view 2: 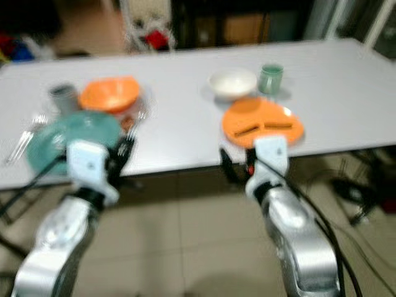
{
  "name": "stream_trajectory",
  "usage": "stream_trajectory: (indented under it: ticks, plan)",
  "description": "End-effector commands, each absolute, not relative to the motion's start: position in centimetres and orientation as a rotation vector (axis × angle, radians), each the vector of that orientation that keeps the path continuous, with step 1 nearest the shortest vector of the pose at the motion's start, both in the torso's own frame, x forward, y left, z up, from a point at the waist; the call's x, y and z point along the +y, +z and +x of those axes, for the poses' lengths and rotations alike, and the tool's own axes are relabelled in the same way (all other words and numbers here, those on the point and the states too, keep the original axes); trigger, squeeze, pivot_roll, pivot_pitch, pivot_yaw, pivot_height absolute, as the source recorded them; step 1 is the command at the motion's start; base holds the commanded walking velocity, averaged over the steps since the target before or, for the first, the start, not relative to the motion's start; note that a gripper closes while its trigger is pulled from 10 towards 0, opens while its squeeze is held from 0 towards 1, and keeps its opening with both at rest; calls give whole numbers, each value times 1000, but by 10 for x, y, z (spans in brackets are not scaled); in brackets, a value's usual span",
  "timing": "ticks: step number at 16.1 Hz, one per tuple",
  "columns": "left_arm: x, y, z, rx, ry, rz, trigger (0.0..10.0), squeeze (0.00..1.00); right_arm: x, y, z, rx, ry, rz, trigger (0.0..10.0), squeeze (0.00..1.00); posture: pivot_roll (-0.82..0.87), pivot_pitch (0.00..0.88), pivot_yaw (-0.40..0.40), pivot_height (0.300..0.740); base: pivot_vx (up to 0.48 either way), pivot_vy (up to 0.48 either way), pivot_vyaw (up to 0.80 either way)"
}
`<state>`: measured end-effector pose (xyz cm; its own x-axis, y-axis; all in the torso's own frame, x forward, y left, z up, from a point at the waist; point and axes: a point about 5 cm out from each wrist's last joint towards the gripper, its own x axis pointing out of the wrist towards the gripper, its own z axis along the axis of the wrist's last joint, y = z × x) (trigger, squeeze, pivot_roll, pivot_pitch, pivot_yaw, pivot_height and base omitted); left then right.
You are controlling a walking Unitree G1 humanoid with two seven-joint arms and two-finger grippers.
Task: Setting the table
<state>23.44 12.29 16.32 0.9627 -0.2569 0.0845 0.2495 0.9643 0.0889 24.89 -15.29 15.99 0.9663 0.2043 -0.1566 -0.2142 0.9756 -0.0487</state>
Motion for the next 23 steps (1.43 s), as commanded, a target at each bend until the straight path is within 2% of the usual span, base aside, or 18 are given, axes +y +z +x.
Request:
stream_trajectory:
  ticks: [1,11,15,18,23]
  plan:
    - [116,167,234,-114,-285,66,10000,0,-159,163,249,142,191,-79,10000,0,-137,25,59,740,368,0,0]
    - [118,163,233,-92,-259,51,10000,0,-150,162,254,136,267,-174,10000,0,-136,24,53,740,363,0,0]
    - [131,158,233,-46,-160,-16,10000,0,-147,163,256,128,305,-186,10000,0,-127,22,38,740,0,0,0]
    - [131,161,233,-57,-149,9,10000,0,-149,162,257,128,304,-204,10000,0,-125,21,38,740,0,0,0]
    - [129,160,233,-46,-159,24,10000,0,-149,158,257,146,312,-222,10000,0,-124,16,40,740,0,-400,0]
